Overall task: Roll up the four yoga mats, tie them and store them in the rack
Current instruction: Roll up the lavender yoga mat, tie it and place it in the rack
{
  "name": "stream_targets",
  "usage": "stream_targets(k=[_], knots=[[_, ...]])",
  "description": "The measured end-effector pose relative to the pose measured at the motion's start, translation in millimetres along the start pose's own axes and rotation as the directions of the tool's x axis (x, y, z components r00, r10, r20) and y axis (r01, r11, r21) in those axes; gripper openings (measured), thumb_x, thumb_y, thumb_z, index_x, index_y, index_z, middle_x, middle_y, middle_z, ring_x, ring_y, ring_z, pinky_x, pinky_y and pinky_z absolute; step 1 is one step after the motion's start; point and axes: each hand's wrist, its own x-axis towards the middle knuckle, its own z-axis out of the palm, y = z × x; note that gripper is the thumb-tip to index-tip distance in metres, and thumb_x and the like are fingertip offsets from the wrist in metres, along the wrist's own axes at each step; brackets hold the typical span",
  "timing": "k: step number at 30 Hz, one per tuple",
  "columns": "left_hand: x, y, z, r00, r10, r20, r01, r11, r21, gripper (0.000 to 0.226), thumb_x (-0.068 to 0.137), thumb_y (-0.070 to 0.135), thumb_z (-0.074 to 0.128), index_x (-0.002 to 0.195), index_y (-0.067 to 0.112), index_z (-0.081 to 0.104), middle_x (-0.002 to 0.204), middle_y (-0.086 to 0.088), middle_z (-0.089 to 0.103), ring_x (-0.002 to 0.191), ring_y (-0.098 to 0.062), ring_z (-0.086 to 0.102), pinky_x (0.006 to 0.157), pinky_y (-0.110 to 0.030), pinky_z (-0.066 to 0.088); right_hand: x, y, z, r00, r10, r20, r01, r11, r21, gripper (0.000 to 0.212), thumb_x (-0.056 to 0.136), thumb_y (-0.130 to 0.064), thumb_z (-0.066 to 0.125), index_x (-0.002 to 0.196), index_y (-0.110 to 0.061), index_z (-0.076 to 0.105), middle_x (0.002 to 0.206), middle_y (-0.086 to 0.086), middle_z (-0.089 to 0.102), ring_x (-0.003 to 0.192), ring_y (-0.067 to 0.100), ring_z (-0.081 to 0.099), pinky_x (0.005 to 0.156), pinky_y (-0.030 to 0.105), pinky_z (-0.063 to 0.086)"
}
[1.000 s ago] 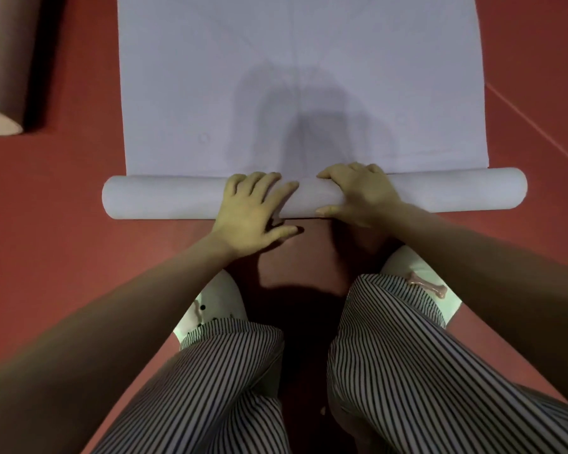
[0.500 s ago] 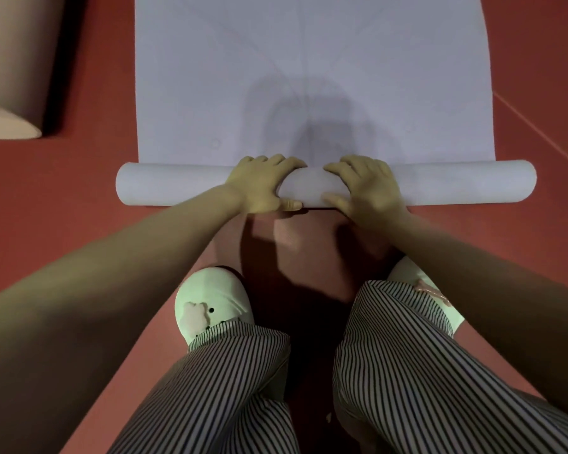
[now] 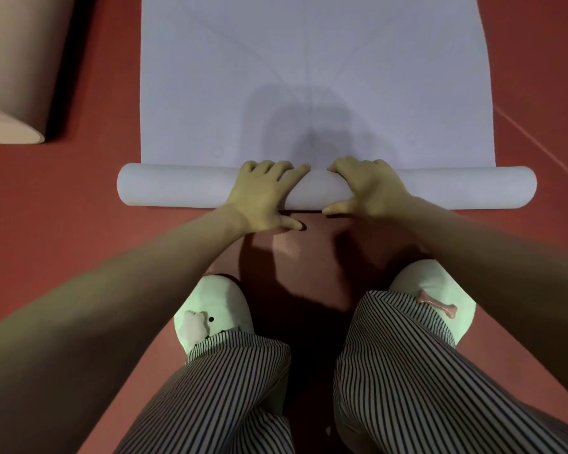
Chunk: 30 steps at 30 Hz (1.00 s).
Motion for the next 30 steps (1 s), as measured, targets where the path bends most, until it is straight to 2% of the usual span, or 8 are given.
stream_targets(k=[3, 8, 14, 17, 20, 23, 28, 30], knots=[[10, 2, -9, 0.99, -0.079, 0.115, 0.077, 0.997, 0.016, 0.092, 0.068, 0.066, 0.07, 0.144, 0.026, 0.038, 0.128, -0.004, 0.055, 0.109, -0.031, 0.054, 0.088, -0.04, 0.034, 5, 2, -9, 0.998, 0.003, 0.066, -0.007, 0.998, 0.07, 0.061, 0.073, -0.056, 0.07, 0.117, -0.02, 0.05, 0.112, 0.0, 0.059, 0.098, 0.024, 0.059, 0.09, 0.034, 0.037], [23, -5, -24, 0.973, -0.102, 0.208, 0.132, 0.982, -0.132, 0.084, 0.06, 0.067, 0.075, 0.132, 0.033, 0.049, 0.107, -0.002, 0.063, 0.097, -0.029, 0.059, 0.08, -0.036, 0.041, 13, 2, -22, 0.983, 0.053, 0.174, -0.071, 0.993, 0.095, 0.056, 0.077, -0.055, 0.066, 0.119, -0.024, 0.048, 0.107, -0.006, 0.059, 0.095, 0.019, 0.055, 0.086, 0.03, 0.035], [16, -2, -38, 0.89, -0.107, 0.443, 0.244, 0.933, -0.266, 0.08, 0.055, 0.065, 0.081, 0.126, 0.046, 0.05, 0.114, 0.014, 0.065, 0.107, -0.015, 0.059, 0.089, -0.031, 0.044, 11, -3, -25, 0.876, 0.086, 0.475, -0.244, 0.928, 0.282, 0.043, 0.072, -0.055, 0.072, 0.103, -0.033, 0.052, 0.095, -0.013, 0.057, 0.094, 0.017, 0.054, 0.083, 0.032, 0.041], [-7, 9, -26, 0.849, -0.059, 0.526, 0.267, 0.906, -0.33, 0.083, 0.052, 0.069, 0.078, 0.127, 0.05, 0.049, 0.114, 0.02, 0.064, 0.107, -0.009, 0.058, 0.09, -0.03, 0.043, -12, -7, -5, 0.85, 0.054, 0.524, -0.237, 0.927, 0.289, 0.043, 0.07, -0.056, 0.072, 0.101, -0.031, 0.055, 0.101, -0.006, 0.06, 0.097, 0.018, 0.056, 0.087, 0.036, 0.045], [-29, 18, -12, 0.904, -0.043, 0.424, 0.205, 0.916, -0.344, 0.081, 0.053, 0.073, 0.067, 0.128, 0.047, 0.048, 0.116, 0.019, 0.062, 0.11, -0.009, 0.056, 0.088, -0.031, 0.045, -36, -13, 11, 0.936, 0.049, 0.349, -0.117, 0.977, 0.176, 0.052, 0.067, -0.063, 0.067, 0.105, -0.029, 0.056, 0.098, -0.006, 0.06, 0.095, 0.018, 0.055, 0.08, 0.031, 0.042], [-34, 18, -9, 0.929, -0.024, 0.37, 0.165, 0.92, -0.355, 0.089, 0.05, 0.078, 0.059, 0.132, 0.043, 0.049, 0.131, 0.013, 0.048, 0.123, -0.01, 0.04, 0.089, -0.026, 0.034, -44, -13, 21, 0.989, -0.077, 0.125, 0.071, 0.996, 0.057, 0.078, 0.059, -0.076, 0.047, 0.112, -0.02, 0.063, 0.115, 0.0, 0.056, 0.111, 0.023, 0.051, 0.092, 0.032, 0.028], [-10, 7, -18, 0.84, -0.013, 0.543, 0.23, 0.914, -0.334, 0.091, 0.05, 0.075, 0.063, 0.134, 0.043, 0.046, 0.122, 0.011, 0.05, 0.117, -0.013, 0.045, 0.094, -0.034, 0.039, -52, -17, 30, 0.942, -0.24, -0.236, 0.204, 0.964, -0.169, 0.061, 0.077, -0.058, 0.049, 0.105, -0.007, 0.069, 0.094, 0.01, 0.066, 0.079, 0.031, 0.063, 0.082, 0.035, 0.032], [0, 3, -20, 0.806, -0.011, 0.592, 0.28, 0.888, -0.365, 0.09, 0.053, 0.069, 0.07, 0.135, 0.04, 0.046, 0.127, 0.012, 0.052, 0.119, -0.011, 0.047, 0.101, -0.035, 0.039, -58, -20, 37, 0.94, -0.204, -0.273, 0.151, 0.968, -0.203, 0.067, 0.075, -0.062, 0.047, 0.108, -0.006, 0.065, 0.099, 0.012, 0.065, 0.086, 0.031, 0.061, 0.083, 0.037, 0.033]])
